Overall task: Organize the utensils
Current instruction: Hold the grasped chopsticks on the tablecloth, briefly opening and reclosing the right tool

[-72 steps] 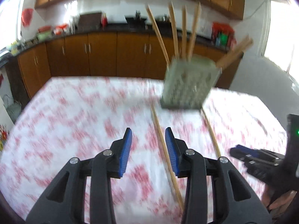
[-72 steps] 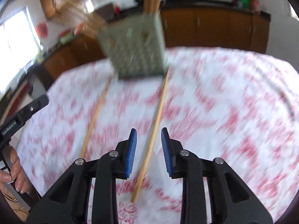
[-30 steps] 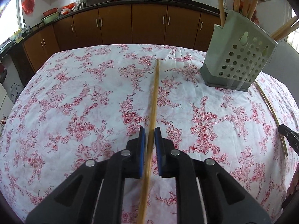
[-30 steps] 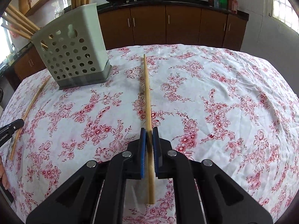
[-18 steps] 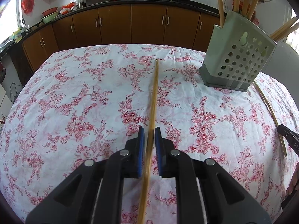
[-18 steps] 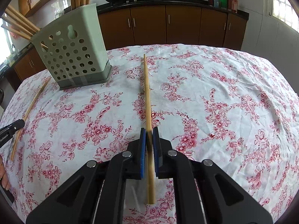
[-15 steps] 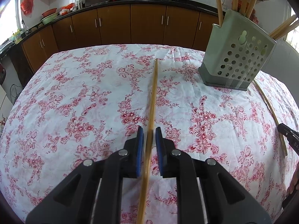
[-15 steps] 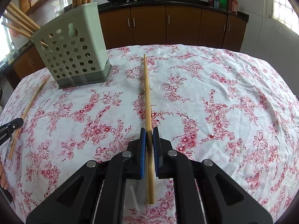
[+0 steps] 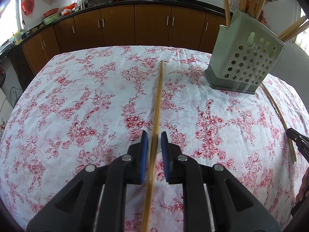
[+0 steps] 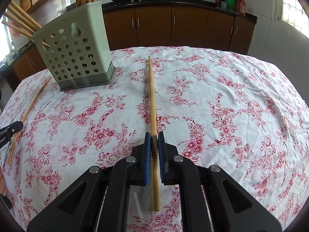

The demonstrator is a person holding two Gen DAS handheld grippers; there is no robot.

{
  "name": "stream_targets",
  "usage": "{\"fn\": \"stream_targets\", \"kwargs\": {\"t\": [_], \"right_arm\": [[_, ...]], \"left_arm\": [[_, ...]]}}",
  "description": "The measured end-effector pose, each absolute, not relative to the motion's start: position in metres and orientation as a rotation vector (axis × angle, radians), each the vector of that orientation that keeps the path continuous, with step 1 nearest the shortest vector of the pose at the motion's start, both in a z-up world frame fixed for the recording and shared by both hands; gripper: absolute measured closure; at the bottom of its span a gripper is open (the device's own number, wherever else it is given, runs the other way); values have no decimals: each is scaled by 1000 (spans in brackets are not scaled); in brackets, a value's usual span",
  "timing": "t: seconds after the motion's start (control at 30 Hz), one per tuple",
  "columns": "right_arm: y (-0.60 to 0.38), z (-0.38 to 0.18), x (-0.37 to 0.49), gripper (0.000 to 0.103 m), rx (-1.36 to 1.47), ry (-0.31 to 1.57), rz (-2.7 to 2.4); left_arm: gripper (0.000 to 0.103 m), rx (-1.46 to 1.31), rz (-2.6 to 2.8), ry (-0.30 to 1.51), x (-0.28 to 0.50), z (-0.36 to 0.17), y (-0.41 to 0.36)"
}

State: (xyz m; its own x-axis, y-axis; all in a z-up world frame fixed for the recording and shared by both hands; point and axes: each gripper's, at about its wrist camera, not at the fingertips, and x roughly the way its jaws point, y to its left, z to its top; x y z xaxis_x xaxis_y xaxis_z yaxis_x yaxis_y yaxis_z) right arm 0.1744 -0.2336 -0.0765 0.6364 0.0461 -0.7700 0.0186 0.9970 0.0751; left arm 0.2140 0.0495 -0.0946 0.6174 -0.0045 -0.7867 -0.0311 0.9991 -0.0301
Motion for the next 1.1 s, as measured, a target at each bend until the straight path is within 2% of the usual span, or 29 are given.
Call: {"fn": "stream_targets", "kwargs": {"t": [0.67,0.83,0.9,1.1], "right_arm": [[-234,-77,175,92,77,881,15],[-236,-77,175,82,82,882,12],[-233,-77,174,74,72,882,17],[-232,-76,174,70,63,883,21]], "left_arm": [[86,-43,15,906,214,-95,49],[86,-44,15,906,214,-94,50],[86,-44,15,906,214,-94,50],[86,-45,15,906,214,-94,50]]}}
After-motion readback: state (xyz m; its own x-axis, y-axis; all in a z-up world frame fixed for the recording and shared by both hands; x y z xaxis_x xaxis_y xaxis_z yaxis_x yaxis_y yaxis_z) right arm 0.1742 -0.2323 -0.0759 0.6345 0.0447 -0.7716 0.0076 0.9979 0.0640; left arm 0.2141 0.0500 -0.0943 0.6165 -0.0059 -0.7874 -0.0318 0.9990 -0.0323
